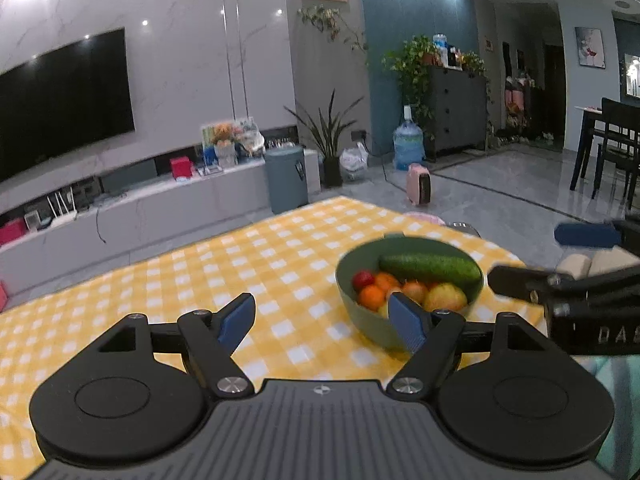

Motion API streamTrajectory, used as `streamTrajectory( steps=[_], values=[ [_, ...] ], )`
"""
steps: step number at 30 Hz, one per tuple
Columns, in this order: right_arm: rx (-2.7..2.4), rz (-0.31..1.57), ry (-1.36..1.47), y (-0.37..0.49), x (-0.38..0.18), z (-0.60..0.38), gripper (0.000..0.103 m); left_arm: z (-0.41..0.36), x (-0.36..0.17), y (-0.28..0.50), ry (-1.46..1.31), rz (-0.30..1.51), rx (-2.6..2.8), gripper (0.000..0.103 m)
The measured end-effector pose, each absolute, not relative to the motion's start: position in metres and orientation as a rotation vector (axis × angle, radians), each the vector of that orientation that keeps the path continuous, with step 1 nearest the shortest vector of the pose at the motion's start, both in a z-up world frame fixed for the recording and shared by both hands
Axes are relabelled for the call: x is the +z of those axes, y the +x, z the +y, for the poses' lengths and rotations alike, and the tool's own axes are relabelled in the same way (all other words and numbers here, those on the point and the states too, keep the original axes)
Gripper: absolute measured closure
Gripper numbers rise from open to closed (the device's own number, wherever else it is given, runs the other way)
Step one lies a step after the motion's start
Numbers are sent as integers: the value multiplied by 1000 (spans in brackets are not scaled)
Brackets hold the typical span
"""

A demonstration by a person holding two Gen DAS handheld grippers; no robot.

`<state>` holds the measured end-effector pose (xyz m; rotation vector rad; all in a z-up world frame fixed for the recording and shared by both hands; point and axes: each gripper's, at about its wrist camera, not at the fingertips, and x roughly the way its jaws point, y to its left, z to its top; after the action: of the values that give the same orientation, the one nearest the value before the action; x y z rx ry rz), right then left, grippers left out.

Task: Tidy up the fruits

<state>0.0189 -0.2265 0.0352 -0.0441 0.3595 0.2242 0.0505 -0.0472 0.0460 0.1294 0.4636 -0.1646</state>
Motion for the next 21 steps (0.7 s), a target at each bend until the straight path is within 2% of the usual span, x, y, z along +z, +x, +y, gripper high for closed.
streamTrajectory(
  steps=[7, 10, 15, 21],
  values=[
    [179, 370, -51, 27, 15, -226, 15, -44, 25, 54, 92, 523, -120, 14],
    [204, 406, -67, 36, 2, -226, 9, -46, 12, 60, 74, 561, -93, 14],
    [201, 456, -125, 49, -25, -229, 9, -54, -6, 67, 67, 622, -84, 14],
    [226, 491, -18, 63, -32, -247, 9, -63, -15, 67, 71, 660, -87, 14]
  ],
)
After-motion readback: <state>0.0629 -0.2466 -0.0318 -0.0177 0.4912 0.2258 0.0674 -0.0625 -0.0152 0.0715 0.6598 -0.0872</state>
